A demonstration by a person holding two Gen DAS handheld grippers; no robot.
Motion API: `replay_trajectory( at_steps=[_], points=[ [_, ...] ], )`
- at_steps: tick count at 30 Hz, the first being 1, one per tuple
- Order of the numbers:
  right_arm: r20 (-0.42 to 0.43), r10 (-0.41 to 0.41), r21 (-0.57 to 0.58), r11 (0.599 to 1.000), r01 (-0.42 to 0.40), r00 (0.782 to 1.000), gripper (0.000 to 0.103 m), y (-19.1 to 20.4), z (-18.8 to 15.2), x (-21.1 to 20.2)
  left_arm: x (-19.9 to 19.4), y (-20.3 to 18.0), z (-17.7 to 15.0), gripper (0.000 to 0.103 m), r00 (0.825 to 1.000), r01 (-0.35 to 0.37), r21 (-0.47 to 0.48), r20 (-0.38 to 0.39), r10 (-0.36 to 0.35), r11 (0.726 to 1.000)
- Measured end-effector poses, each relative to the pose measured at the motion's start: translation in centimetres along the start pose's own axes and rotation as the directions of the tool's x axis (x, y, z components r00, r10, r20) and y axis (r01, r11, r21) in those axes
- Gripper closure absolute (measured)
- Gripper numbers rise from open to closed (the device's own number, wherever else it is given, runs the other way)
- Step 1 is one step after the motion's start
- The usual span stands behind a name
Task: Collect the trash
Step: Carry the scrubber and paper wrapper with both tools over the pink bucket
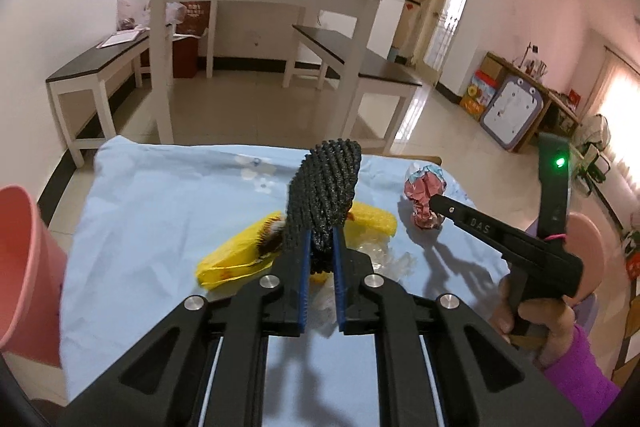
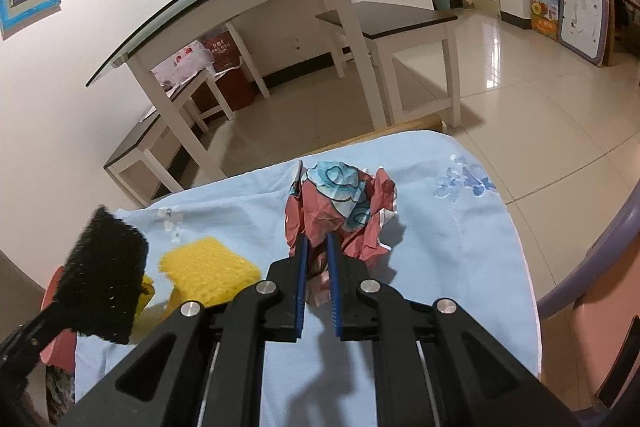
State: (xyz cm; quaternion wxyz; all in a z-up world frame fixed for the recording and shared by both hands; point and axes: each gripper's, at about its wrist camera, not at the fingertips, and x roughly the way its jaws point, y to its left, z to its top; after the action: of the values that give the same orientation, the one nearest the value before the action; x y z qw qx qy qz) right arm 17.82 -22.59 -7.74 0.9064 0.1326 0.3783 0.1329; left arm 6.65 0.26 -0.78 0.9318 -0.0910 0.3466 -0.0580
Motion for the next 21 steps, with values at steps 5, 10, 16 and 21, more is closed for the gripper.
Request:
replay_trajectory(
  at_steps=[5, 10, 16, 21],
  points=[
    [0.023, 0.002, -0.053, 0.999, -0.001, 1.000, 0.094, 1.4, -0.6, -1.6, -2.5, 1.2, -0.8, 0.093, 0.999, -0.012, -0.012, 0.033, 0.012, 1.000],
    [0.059, 0.010, -0.106, 0.994, -0.003, 0.998, 0.094, 3.2, -2.0, -4.6, -4.4, 2.3, -1.6, 0.093, 0.998, -0.011, -0.032, 0.061, 0.013, 0.999],
    [0.087, 0.059, -0.134, 0.990, -0.047, 0.994, 0.094, 5.8, -2.9, -8.4, -6.8, 3.4, -2.3, 0.093, 0.995, 0.005, -0.052, 0.102, 0.000, 0.999],
    [0.092, 0.111, -0.181, 0.979, -0.093, 0.990, 0.094, 8.9, -3.7, -10.3, -9.0, 5.3, -2.8, 0.093, 0.991, 0.056, -0.100, 0.123, -0.043, 0.993]
  ],
)
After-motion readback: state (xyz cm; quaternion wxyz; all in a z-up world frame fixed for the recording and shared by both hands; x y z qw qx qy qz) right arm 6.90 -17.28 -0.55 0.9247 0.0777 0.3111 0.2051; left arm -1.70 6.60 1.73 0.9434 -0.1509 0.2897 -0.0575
